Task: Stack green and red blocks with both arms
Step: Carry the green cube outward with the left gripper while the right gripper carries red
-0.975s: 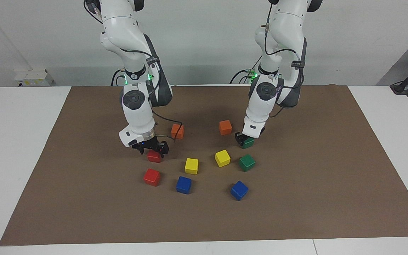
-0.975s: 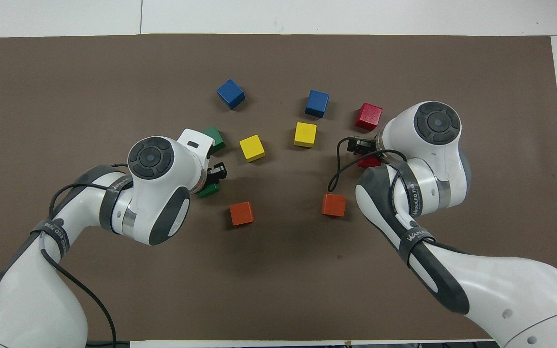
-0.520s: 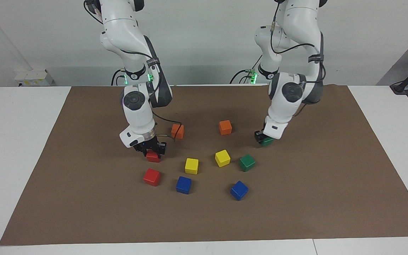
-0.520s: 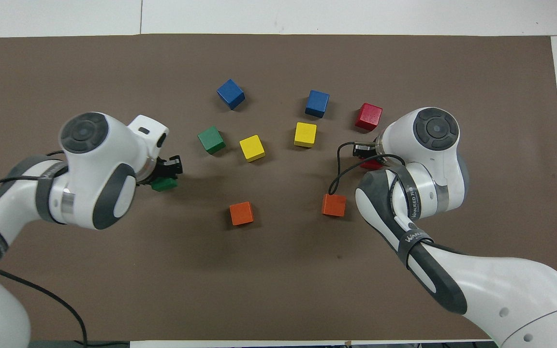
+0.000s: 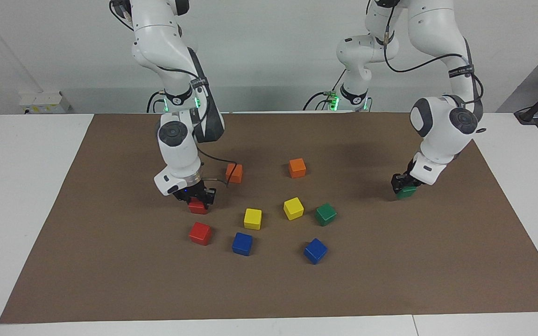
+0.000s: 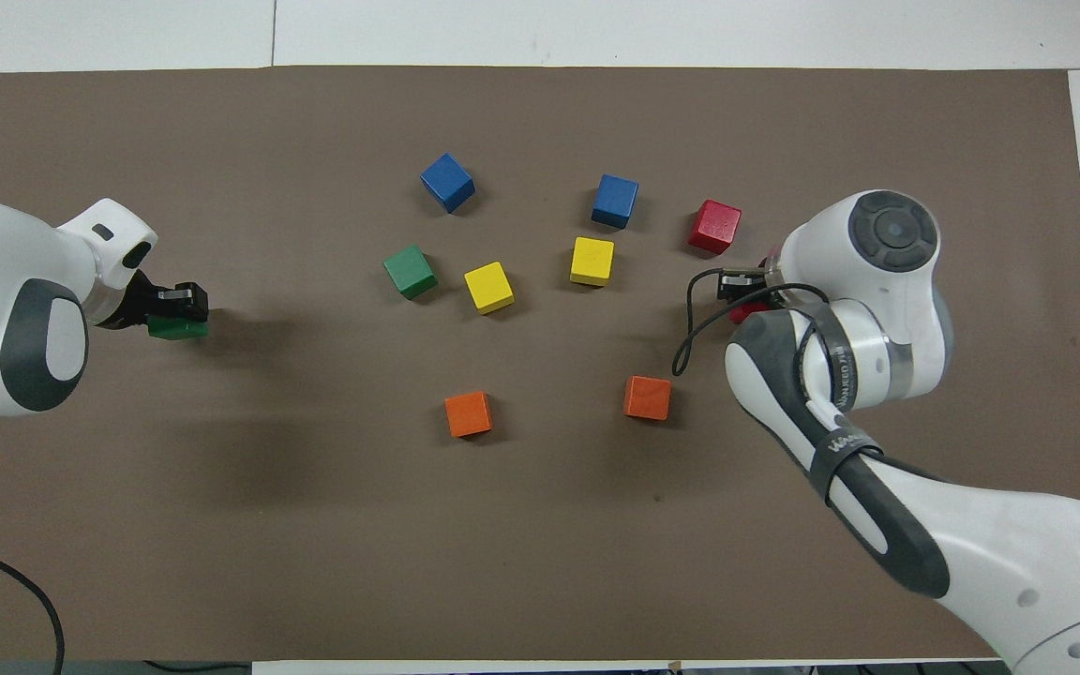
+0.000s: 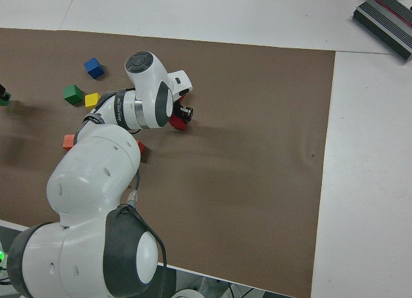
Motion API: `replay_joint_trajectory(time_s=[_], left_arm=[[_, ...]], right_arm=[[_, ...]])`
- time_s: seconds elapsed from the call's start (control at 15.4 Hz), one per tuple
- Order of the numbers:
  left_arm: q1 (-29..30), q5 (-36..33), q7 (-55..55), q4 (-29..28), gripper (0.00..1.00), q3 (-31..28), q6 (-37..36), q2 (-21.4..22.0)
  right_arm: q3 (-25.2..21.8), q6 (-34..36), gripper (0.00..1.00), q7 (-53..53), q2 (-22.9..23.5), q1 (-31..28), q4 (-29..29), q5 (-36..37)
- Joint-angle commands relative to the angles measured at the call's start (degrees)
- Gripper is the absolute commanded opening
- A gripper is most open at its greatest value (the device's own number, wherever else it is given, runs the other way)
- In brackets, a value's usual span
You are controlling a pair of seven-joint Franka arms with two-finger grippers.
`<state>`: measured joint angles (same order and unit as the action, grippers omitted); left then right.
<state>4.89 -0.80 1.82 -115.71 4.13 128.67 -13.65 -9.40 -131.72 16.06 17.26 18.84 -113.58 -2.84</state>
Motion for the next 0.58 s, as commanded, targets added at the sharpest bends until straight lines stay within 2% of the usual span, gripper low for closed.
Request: replay_joint_trajectory(time_s=[0.0,0.13,0.33,0.52], left_arm=[[0.73,-3.67,-1.02,3.73,0.0,0.71,0.53,-3.49],[1.53,-5.09,-3.04,3.65,0.0,0.71,0.97,-4.1],[2.49,-5.0,-3.05,3.03,0.0,0.79,2.72,-4.72],[2.5,-4.74,-2.7,2.42,0.02,0.79,2.82,-4.72]], right_arm=[[0.25,5.41,0.0,-9.0,-4.86,-6.78,0.11,0.02],[0.25,3.94,0.0,-16.2,-5.31,-11.7,-1.64,0.11],[0.25,1.73,0.0,-21.23,-5.49,-15.58,-3.58,0.11],[0.25,-3.7,0.0,-26.86,-3.91,-19.01,-6.04,0.11]])
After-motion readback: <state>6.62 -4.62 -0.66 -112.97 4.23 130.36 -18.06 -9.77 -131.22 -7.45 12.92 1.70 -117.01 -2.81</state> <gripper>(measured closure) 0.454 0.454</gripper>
